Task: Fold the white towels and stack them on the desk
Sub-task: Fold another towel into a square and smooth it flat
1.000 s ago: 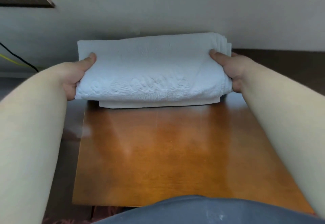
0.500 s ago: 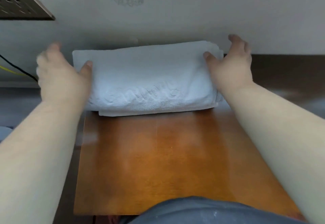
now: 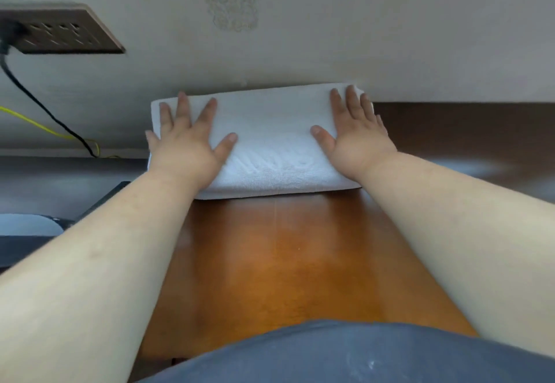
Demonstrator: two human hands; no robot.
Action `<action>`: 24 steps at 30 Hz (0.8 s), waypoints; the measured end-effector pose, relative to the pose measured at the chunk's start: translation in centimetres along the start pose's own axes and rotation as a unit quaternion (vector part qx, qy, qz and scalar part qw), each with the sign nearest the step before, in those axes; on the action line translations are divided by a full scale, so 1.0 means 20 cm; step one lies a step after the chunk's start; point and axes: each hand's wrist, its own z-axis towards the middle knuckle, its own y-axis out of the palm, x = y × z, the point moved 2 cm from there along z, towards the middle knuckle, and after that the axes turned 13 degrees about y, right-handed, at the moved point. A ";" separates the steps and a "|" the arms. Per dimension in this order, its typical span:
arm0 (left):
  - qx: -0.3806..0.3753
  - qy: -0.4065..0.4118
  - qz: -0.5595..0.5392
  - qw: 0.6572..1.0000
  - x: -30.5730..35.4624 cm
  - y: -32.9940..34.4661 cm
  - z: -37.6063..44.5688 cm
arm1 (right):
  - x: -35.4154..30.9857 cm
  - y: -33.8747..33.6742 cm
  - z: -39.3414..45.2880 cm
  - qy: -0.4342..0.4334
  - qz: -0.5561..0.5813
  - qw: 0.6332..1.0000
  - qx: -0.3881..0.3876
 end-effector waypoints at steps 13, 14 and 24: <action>0.010 0.219 -0.033 0.975 0.72 -0.87 -0.33 | 0.55 -0.92 -0.56 0.162 0.027 0.981 0.099; 0.007 0.240 -0.033 0.970 0.80 -0.90 -0.36 | 0.65 -0.99 -0.64 0.180 0.027 0.977 0.110; 0.042 0.420 0.010 0.907 1.79 -1.26 -0.71 | 1.56 -1.36 -1.44 0.302 0.089 0.926 0.210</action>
